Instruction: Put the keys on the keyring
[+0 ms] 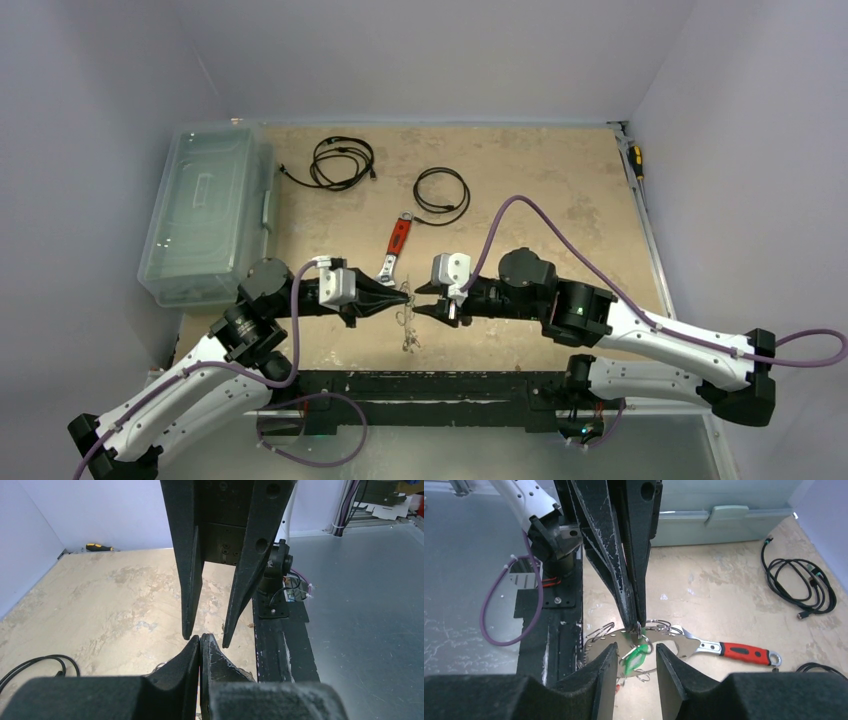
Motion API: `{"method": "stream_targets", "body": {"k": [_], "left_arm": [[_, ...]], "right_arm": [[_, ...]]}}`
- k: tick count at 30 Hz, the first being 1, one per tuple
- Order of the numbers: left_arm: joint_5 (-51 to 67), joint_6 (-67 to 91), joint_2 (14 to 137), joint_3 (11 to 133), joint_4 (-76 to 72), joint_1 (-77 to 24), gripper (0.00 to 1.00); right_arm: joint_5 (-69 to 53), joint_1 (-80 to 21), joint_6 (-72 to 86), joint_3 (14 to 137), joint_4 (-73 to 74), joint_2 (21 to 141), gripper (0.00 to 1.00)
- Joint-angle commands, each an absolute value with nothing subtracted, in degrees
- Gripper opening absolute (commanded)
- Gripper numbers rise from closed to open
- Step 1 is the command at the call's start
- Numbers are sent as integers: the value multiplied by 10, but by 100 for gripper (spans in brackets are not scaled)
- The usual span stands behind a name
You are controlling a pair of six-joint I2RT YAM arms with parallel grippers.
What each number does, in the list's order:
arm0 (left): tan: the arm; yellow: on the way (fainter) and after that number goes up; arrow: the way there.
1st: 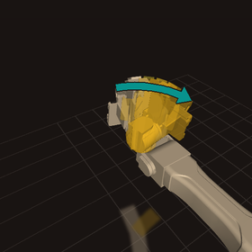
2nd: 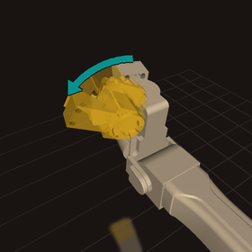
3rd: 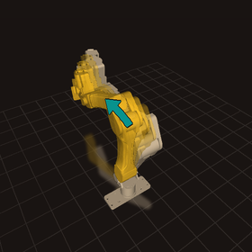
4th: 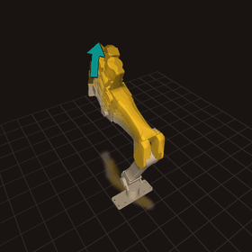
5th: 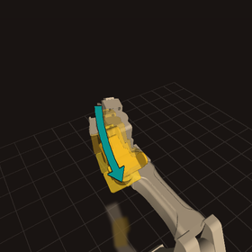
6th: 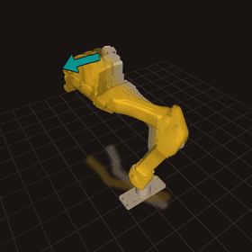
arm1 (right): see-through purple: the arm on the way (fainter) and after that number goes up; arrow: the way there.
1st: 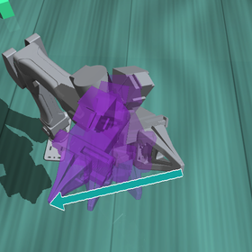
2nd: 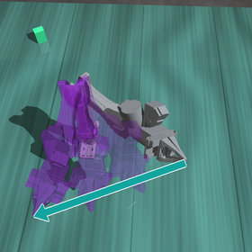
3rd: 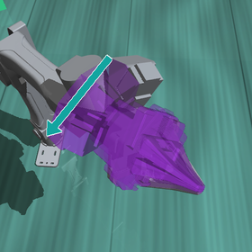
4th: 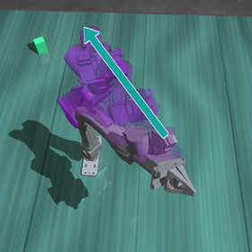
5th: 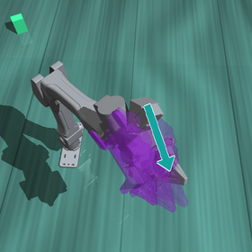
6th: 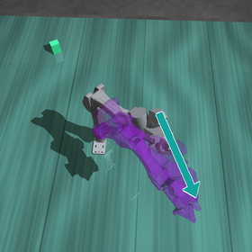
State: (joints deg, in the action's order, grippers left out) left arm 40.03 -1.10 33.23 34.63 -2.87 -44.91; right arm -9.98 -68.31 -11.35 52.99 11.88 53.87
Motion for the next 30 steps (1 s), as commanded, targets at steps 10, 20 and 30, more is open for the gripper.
{"method": "stream_targets", "body": {"k": [10,20,30], "left_arm": [[403,-4,323,368,-70,-443,0],[401,-5,321,368,-70,-443,0],[401,-10,332,379,-45,-443,34]], "right_arm": [[-114,-685,-106,529,50,559,32],[-123,-685,-106,523,38,562,0],[-109,-685,-116,559,114,570,0]]}}
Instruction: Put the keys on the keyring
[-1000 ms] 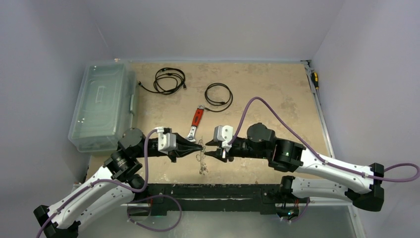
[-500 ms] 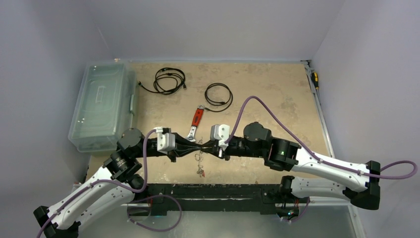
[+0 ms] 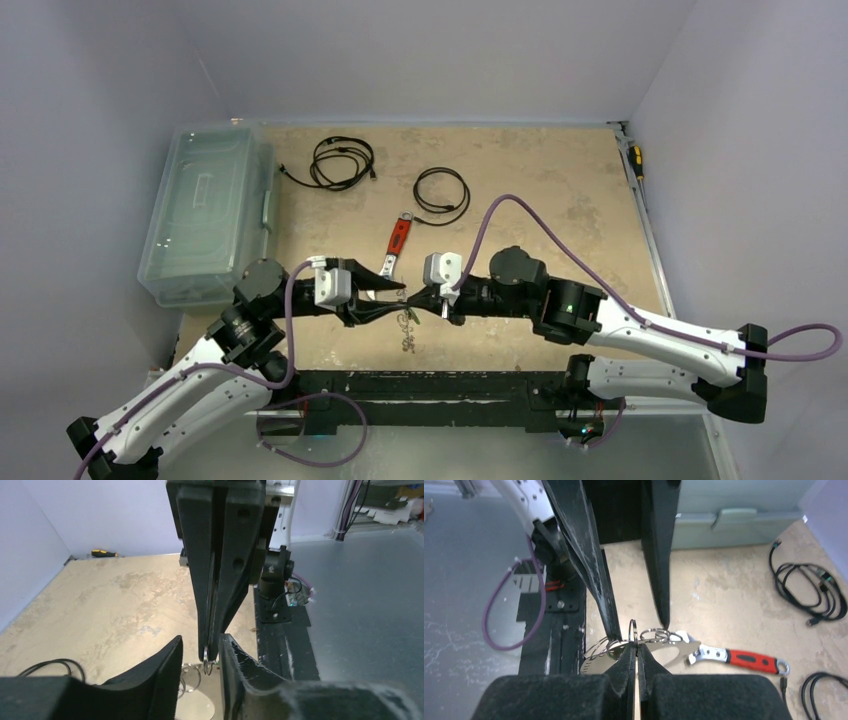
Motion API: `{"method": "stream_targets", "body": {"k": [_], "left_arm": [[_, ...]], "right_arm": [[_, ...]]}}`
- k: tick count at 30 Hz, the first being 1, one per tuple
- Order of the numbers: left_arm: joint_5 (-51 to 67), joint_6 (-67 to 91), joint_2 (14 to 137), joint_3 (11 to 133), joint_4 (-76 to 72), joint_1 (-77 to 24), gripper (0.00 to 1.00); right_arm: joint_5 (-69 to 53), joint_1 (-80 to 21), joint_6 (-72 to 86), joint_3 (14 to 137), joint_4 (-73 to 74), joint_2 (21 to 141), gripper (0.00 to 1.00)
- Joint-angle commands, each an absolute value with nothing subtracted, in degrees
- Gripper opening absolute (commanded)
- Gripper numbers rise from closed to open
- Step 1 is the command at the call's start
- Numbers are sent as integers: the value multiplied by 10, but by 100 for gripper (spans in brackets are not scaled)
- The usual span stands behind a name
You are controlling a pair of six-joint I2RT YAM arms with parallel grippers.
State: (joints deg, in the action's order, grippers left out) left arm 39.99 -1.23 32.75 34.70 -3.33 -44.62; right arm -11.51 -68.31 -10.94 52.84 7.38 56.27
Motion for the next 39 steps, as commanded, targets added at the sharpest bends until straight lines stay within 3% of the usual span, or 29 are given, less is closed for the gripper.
{"method": "stream_targets", "body": {"k": [1,3,5,17,23,28,39], "left_arm": [[402,-12,331,380,-42,-443,45],[399,-19,325,379,-38,-443,57],[398,-25,319,375,-37,-443,59],[456,-4,381,369,-81,-444,40],[453,-5,399,372,-85,-444,38],[452,-4,409,372,-80,-444,30],[463,22,429,362,-100,-445,33]], "right_arm": [[-104,-685,-118,567,132,570,0],[-97,-685,-121,586,177,574,0],[-78,-685,-121,611,224,581,0],[-38,-686,-146,763,418,654,0],[-33,-686,-153,772,433,661,0],[-43,-686,-157,774,432,654,0],[-57,-687,-159,770,423,660,0]]}}
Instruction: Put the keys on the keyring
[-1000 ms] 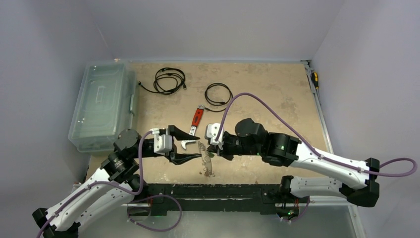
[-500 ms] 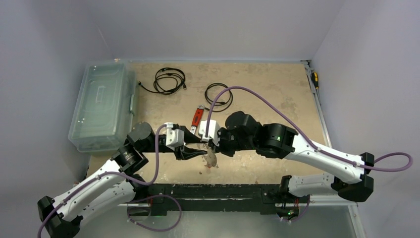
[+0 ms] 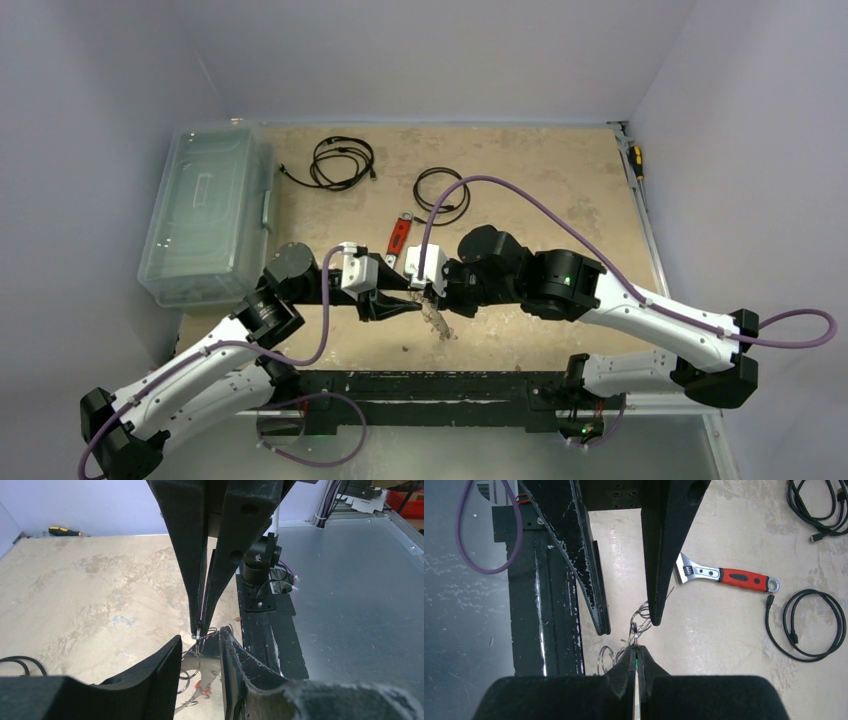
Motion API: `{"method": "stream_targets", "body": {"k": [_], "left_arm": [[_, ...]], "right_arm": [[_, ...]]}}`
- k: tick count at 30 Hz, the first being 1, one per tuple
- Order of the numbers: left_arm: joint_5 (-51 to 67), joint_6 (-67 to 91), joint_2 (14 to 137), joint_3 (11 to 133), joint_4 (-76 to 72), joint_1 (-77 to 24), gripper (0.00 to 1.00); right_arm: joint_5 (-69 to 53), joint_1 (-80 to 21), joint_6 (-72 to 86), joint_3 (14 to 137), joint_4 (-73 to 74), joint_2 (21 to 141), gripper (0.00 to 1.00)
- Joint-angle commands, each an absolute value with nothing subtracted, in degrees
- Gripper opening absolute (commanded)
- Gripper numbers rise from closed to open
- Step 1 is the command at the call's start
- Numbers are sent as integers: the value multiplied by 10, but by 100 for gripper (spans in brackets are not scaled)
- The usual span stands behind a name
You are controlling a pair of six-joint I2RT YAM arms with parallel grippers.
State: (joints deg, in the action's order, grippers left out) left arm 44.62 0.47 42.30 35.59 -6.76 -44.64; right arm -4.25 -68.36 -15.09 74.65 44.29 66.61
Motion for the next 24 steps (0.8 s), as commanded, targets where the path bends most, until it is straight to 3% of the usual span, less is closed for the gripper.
{"method": "stream_targets", "body": {"k": [1,15,17,20,23,24], "left_arm": [[464,24,430,360,-104,-446,33],[435,33,465,360,-93,-458,21],[436,32,467,360,-92,-459,18],[442,29,468,362,-91,-459,1],[446,21,461,368,-82,-460,0],[446,22,455,367,-86,-460,0]], "right_arm": [[-59,-687,-159,772,421,661,0],[-69,-688,-162,776,410,664,0],[-69,-688,-162,774,408,662,0],[-71,-688,-162,772,403,659,0],[-72,-688,-160,770,391,655,0],[-68,-688,-158,766,383,652,7]]}}
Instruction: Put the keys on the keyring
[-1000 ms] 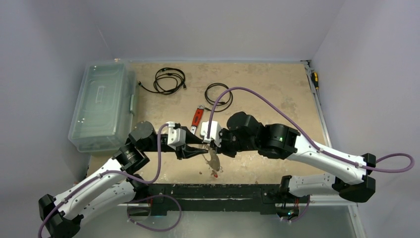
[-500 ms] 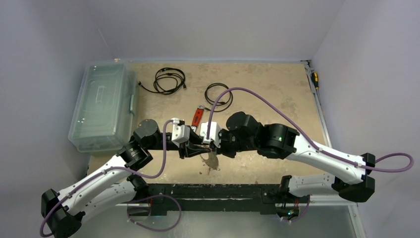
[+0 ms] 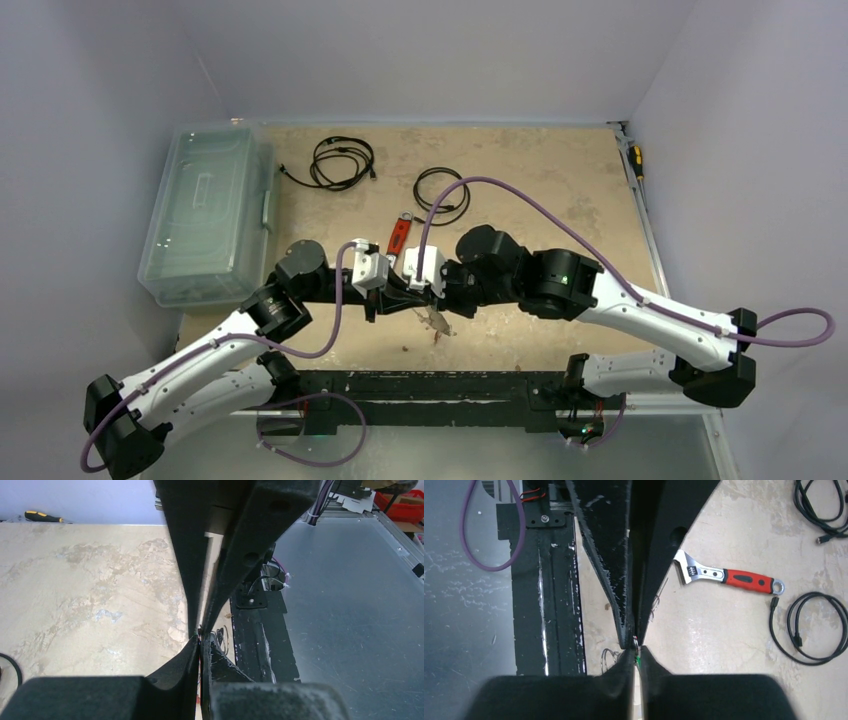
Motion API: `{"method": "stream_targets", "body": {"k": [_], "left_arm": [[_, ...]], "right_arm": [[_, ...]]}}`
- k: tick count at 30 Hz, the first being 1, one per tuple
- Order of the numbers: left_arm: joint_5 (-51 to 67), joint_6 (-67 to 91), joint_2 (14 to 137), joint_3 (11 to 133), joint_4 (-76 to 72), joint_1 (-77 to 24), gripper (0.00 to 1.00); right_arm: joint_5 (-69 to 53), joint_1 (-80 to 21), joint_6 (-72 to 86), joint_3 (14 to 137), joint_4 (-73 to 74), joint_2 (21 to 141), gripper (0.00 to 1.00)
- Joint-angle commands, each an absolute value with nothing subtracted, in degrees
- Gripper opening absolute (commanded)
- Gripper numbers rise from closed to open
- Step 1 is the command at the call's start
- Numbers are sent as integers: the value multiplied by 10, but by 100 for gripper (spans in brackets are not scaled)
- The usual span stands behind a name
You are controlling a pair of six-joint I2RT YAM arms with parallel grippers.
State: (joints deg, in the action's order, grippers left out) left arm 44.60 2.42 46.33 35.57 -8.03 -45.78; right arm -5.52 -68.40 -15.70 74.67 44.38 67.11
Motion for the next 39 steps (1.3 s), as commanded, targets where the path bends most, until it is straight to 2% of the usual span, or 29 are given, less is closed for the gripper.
{"method": "stream_targets", "body": {"k": [1,2,3,6,11,15,27,39], "left_arm": [[445,25,448,364,-94,-460,0],[443,27,442,362,-99,-459,0],[442,28,437,362,-98,-459,0],[434,23,421,364,-94,-459,0],[436,23,391,360,-101,-458,0],[464,27,380,358,-114,-459,0],[522,22,349,354,-116,-459,0],[517,24,348,356,-114,-459,0]], "right_arm": [[-63,-688,-154,762,374,647,21],[-55,-688,-151,754,356,638,34],[-46,-688,-144,742,335,625,40],[-11,-688,-126,685,254,565,46],[-11,-688,-104,564,137,448,47],[-44,-688,-90,513,99,412,46],[-102,-688,-87,493,96,443,44],[-162,-688,-75,485,100,464,45]]}}
